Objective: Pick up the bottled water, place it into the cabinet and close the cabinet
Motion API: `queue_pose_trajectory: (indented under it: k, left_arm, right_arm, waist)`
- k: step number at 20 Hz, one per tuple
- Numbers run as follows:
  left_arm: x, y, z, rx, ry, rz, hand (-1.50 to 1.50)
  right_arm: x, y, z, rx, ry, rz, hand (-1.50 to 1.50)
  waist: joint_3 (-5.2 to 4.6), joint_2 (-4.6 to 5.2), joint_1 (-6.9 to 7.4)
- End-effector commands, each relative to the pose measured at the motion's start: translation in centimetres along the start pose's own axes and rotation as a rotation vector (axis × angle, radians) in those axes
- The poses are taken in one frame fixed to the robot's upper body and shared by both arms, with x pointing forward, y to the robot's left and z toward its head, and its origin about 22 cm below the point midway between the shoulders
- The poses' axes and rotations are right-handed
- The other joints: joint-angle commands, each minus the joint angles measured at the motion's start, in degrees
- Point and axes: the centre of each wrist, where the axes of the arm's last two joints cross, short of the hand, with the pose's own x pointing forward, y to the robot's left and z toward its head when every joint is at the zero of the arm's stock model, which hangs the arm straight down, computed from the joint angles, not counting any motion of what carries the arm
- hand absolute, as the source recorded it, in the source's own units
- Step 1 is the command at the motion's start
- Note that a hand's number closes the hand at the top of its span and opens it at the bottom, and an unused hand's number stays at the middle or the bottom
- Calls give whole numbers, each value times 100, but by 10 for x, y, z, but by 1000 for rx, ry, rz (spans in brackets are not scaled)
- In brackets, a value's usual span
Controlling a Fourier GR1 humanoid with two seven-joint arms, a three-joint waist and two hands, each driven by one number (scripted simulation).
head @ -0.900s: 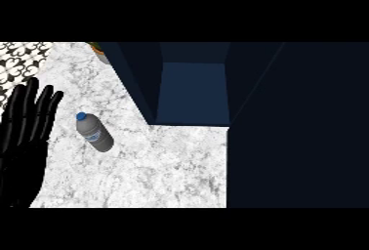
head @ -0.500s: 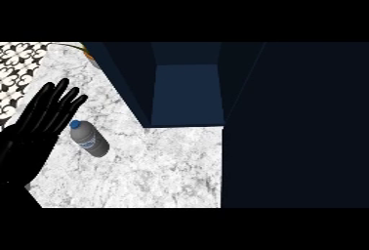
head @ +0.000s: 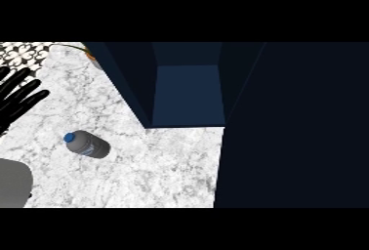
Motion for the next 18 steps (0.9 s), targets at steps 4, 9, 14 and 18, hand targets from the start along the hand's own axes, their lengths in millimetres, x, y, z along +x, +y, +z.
queue_pose_trajectory:
  k: [4, 9, 14, 18]
  left_arm:
    - [49, 46, 24, -32, 68, 54, -150]
    - [29, 63, 39, -17, 94, 46, -150]
    - [40, 61, 23, -30, 143, -23, -150]
    - [10, 64, 17, -40, 161, -15, -150]
  right_arm:
    - [45, 17, 20, 3, -9, -31, -150]
    - [43, 28, 16, 7, 4, -42, -150]
    - [45, 37, 19, -2, 5, -35, -150]
    - [47, 39, 16, 3, -11, -34, -150]
  waist:
    - [2, -34, 66]
    - [-3, -8, 55]
    - [-2, -13, 4]
    - [-5, -3, -4]
